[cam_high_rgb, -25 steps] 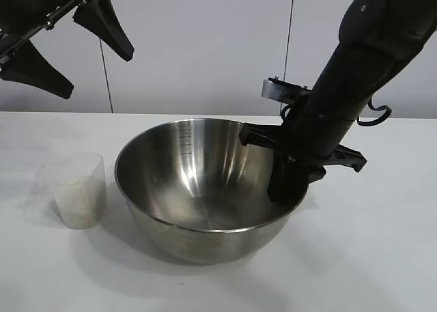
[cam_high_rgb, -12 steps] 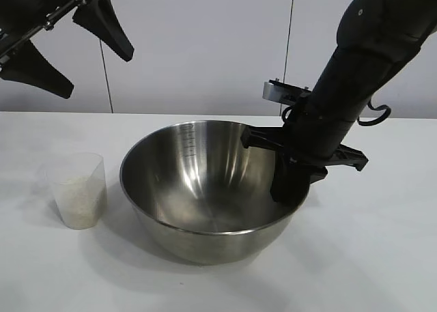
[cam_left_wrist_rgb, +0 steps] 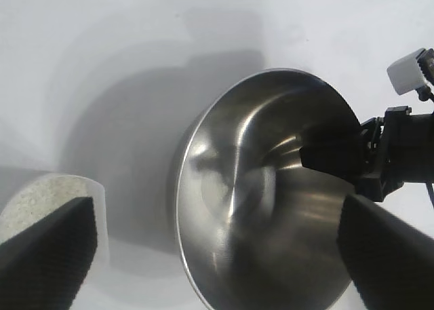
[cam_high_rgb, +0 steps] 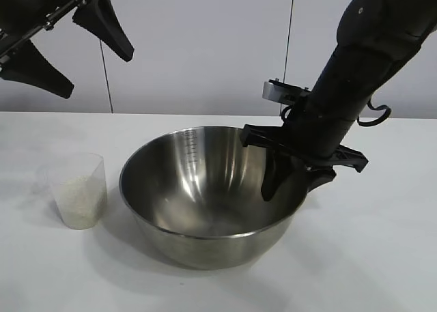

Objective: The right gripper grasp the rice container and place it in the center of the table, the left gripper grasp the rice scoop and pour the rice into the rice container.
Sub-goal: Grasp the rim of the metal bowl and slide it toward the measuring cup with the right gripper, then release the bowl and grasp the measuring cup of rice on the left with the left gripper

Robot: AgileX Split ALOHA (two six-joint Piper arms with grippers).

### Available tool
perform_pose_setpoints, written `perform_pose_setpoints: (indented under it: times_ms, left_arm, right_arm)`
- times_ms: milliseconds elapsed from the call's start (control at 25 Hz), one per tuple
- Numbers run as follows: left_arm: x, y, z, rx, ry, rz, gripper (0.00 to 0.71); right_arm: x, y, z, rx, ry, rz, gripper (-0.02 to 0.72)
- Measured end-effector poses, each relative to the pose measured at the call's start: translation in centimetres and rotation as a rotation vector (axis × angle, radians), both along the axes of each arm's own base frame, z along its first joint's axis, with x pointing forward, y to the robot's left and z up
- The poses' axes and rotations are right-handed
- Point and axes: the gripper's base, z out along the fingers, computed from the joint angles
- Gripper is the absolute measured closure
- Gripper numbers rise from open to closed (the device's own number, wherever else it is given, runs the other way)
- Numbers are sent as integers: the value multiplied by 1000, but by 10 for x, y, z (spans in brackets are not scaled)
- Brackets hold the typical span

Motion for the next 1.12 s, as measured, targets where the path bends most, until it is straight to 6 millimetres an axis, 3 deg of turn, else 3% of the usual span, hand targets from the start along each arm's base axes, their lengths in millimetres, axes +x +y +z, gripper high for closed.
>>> perform_pose_setpoints:
  times_ms: [120, 240, 400, 520, 640, 760, 920, 1120]
  left_arm:
    - [-1, 0, 0, 11, -12, -33, 16]
    - [-1, 0, 0, 31, -48, -79, 16]
    - [3, 1, 6, 59, -165, -107, 16]
    - [4, 6, 29, 88, -342, -69, 16]
    - [-8, 12, 55, 133, -566, -21, 16]
    - [-32, 14, 66, 225, -790, 11, 39]
    - [-59, 9, 49, 444, -1007, 31, 51]
    - [-68, 9, 34, 577, -1074, 63, 53]
  right_arm:
    - [-2, 0, 5, 5, 3, -4, 136]
    - [-3, -2, 24, 22, -32, -18, 67]
    - [-3, -16, 56, 48, -100, -72, 50]
    - [-3, -29, 73, 60, -142, -106, 51]
    - [-5, -36, 84, 67, -162, -122, 51]
    - [-5, -36, 86, 69, -162, -123, 51]
    - [-5, -36, 86, 69, -161, -124, 51]
    - [-6, -36, 86, 70, -156, -123, 51]
